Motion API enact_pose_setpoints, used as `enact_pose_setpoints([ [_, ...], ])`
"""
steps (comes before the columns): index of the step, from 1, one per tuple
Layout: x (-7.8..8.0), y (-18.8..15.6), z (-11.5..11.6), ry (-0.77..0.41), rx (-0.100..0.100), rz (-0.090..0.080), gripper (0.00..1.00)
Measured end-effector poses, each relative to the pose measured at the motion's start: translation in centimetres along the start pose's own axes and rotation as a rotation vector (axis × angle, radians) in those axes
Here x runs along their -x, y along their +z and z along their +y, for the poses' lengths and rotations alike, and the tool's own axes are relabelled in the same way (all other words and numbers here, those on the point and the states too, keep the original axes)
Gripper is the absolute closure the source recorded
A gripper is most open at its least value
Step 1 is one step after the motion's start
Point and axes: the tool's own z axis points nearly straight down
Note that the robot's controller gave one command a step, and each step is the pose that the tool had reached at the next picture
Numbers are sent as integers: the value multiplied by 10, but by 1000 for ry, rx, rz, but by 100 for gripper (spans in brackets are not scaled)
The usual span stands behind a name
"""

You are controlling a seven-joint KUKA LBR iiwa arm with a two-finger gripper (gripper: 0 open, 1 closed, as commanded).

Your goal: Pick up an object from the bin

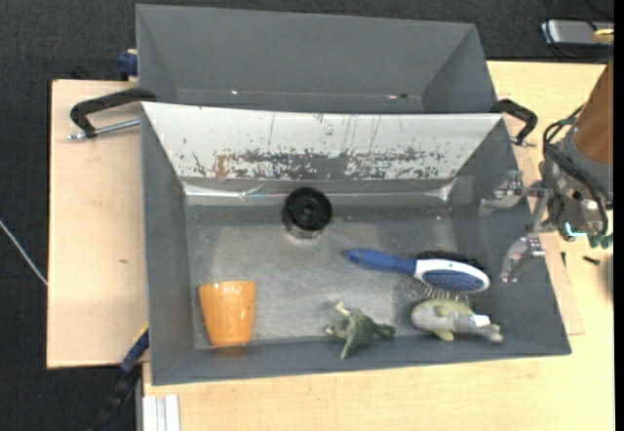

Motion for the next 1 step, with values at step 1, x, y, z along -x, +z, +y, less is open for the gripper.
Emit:
enact_pose_setpoints([
  [1,-14,145,17,11,-6,-22,0],
])
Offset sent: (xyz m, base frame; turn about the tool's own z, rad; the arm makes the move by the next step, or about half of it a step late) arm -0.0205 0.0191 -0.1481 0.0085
